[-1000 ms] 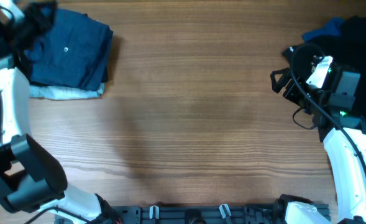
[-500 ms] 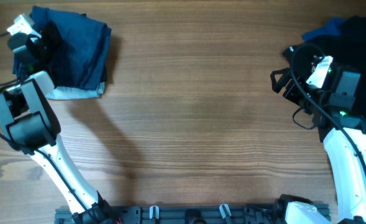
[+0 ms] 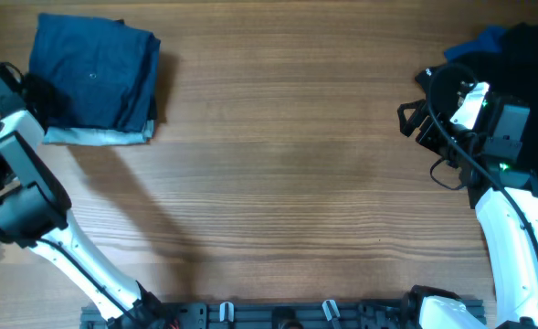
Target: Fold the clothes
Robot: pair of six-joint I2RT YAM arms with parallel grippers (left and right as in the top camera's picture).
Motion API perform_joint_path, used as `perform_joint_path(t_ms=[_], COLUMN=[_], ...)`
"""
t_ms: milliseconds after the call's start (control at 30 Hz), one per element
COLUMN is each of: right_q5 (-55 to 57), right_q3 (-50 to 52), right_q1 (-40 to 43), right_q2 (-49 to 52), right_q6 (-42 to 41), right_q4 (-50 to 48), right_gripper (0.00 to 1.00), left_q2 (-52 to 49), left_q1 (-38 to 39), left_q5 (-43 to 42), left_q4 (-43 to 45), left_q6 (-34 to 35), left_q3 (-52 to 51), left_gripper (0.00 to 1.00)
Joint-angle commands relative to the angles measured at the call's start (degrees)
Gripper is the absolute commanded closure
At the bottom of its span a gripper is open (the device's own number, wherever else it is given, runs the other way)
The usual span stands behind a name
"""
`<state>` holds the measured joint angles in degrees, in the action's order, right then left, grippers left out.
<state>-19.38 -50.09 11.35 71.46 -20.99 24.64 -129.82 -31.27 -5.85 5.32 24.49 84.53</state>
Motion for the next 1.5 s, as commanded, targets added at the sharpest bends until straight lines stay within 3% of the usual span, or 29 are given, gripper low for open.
perform_joint_path(t_ms=[0, 133, 233, 300, 467, 700, 767, 833, 900, 967, 1067, 1100, 1133, 1200, 1467], right_q5=[0.57, 0.57, 0.57, 0.55, 0.57, 0.55, 0.57, 0.57, 0.55, 0.57, 0.57, 0.57, 0.57, 0.57, 0.55], right_q3=[-0.59, -0.59, -0.59, -0.59, -0.59, -0.59, -0.59, -0.59, -0.59, -0.59, -0.59, -0.59, -0.59, -0.59, -0.59], right_q1=[0.13, 0.13, 0.13, 0.13, 0.13, 0.13, 0.13, 0.13, 0.13, 0.13, 0.13, 0.13, 0.13, 0.13, 0.13], right_q2=[0.33, 0.33, 0.33, 0.33, 0.33, 0.33, 0.33, 0.33, 0.33, 0.33, 0.33, 0.33, 0.33, 0.33, 0.33], right_q6=[-0.37, -0.39, -0.39, -0.37, -0.42, -0.39, -0.39, -0.37, -0.39, -0.39, -0.37, -0.39, -0.39, -0.39, -0.39], right_q4=[-0.15, -0.15, -0.15, -0.15, -0.15, -0.15, -0.15, -0.15, -0.15, -0.15, -0.15, -0.17, -0.15, -0.15, -0.15], right_gripper=[0.0, 0.0, 0.0, 0.0, 0.01, 0.01, 0.01, 0.0, 0.01, 0.0, 0.01, 0.0, 0.01, 0.0, 0.0], left_q2=[-2.03, 8.83, 21.03, 23.87, 16.22, -4.24, -5.11, -3.41, 2.78, 11.32, 23.85, 26.58, 28.61, 29.64, 29.62], left_q1=[0.13, 1.53, 5.16, 9.53, 18.93, 21.27, 21.27, 21.31, 21.38, 22.38, 26.6, 28.41, 30.18, 32.63, 35.28], left_q5=[1.84, -2.34, -18.82, -20.11, -20.04, -18.51, -18.78, -24.61, -25.46, -26.1, -23.85, -21.73, -19.19, -18.1, -18.08], left_q4=[0.04, 1.4, 1.99, 2.21, 3.74, 13.86, 15.02, 23.45, 27.1, 24.15, 8.5, 4.15, -0.15, -3.56, -12.85], left_q6=[-4.74, -4.76, -4.57, -4.57, -4.59, -1.14, -1.11, 0.15, 7.15, 8.17, 8.13, 8.11, 8.11, 8.11, 8.13], left_q3=[-0.94, -0.94, -0.94, -0.94, -0.94, -0.94, -0.94, -0.94, -0.94, -0.94, -0.94, -0.94, -0.94, -0.94, -0.94], left_gripper=[0.96, 0.96, 0.9, 0.9, 0.9, 0.89, 0.91, 0.94, 0.95, 0.94, 0.92, 0.86, 0.7, 0.0, 0.0])
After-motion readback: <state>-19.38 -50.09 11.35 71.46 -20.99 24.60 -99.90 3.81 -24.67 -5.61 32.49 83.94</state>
